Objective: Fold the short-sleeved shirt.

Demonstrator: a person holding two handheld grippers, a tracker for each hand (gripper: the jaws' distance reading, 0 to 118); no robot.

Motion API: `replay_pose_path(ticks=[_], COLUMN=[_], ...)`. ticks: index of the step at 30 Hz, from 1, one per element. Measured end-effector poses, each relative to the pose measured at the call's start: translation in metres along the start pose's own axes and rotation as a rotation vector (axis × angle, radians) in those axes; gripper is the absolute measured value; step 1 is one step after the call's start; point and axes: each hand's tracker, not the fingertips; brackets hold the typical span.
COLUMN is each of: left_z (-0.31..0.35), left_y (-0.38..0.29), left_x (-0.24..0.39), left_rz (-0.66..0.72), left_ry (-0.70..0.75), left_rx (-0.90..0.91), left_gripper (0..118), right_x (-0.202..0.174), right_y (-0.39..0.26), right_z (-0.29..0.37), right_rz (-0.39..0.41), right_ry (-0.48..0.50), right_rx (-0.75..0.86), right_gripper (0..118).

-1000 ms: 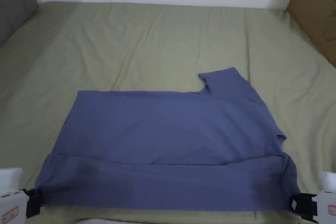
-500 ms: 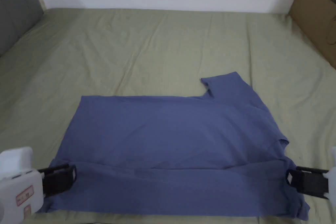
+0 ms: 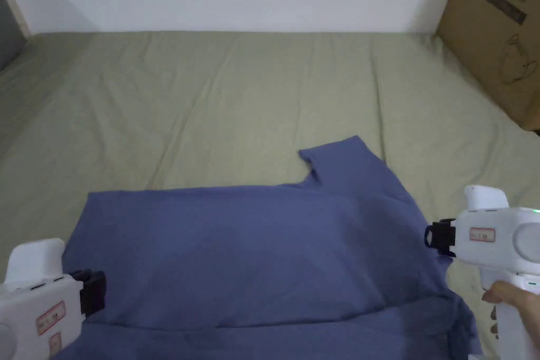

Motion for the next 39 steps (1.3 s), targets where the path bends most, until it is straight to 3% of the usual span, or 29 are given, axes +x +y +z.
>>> replay_pose_path(ticks=[2,3,5,6,12,16,18,19,20,21,22,23,26,31,32,33,34,35,36,39], left_z=[-0.005,-0.006,-0.014,-0.018,-0.042,-0.054,-0.057,-0.06,-0.061,-0.062,-0.063,-0.061,-0.06,-0.074,-0.081,-0.089,-0.1,-0.107,-0.115,-0.142], left_y=[0.007,0.011,0.016,0.017,0.023,0.022,0.021,0.02,0.02,0.02,0.02,0.02,0.025,0.056,0.067,0.076,0.087,0.097,0.107,0.135], left_x=[0.002,0.005,0.005,0.004,-0.002,-0.011,-0.017,-0.023,-0.025,-0.027,-0.028,-0.021,-0.026,-0.043,-0.045,-0.049,-0.052,-0.052,-0.054,-0.059], left_rz=[-0.003,-0.006,-0.005,-0.004,0.012,0.021,0.026,0.025,0.024,0.023,0.022,0.021,0.031,0.053,0.05,0.046,0.041,0.039,0.034,0.019], left_ry=[-0.01,-0.013,-0.01,-0.007,-0.008,0.004,0.003,0.003,0.007,0.01,0.012,0.018,0.027,0.025,0.038,0.038,0.039,0.047,0.051,0.099], left_rx=[-0.002,-0.004,-0.016,-0.021,-0.061,-0.078,-0.086,-0.091,-0.096,-0.101,-0.105,-0.107,-0.098,-0.061,-0.058,-0.058,-0.062,-0.064,-0.06,-0.064], left_gripper=[0,0,0,0,0,0,0,0,0,0,0,0,0,0,10,29,53,85,97,97], right_x=[0.001,0.001,0.002,0.001,0.006,0.004,0.005,0.005,0.005,0.006,0.004,0.0,-0.009,-0.006,-0.006,-0.005,-0.005,-0.005,-0.005,0.0], right_y=[0.031,0.045,0.068,0.079,0.11,0.109,0.107,0.107,0.106,0.105,0.105,0.105,0.104,0.113,0.114,0.115,0.115,0.114,0.114,0.114], right_z=[-0.02,-0.034,-0.062,-0.074,-0.143,-0.172,-0.169,-0.161,-0.154,-0.149,-0.146,-0.145,-0.141,-0.131,-0.13,-0.131,-0.131,-0.131,-0.131,-0.135], right_rz=[0.006,0.012,0.034,0.037,0.024,0.127,0.114,0.122,0.137,0.129,0.088,0.139,0.191,0.137,0.134,0.134,0.136,0.14,0.142,0.123], right_ry=[0.011,0.01,-0.01,-0.029,-0.043,-0.123,-0.096,-0.092,-0.116,-0.092,-0.036,-0.047,-0.092,-0.053,-0.049,-0.046,-0.047,-0.05,-0.052,-0.046], right_rx=[-0.003,-0.015,-0.052,-0.059,-0.12,-0.158,-0.152,-0.12,-0.079,-0.079,-0.088,-0.116,-0.092,-0.071,-0.068,-0.069,-0.072,-0.074,-0.075,-0.08], right_gripper=[6,26,81,83,83,80,75,61,24,0,0,0,0,0,0,0,0,0,0,0])
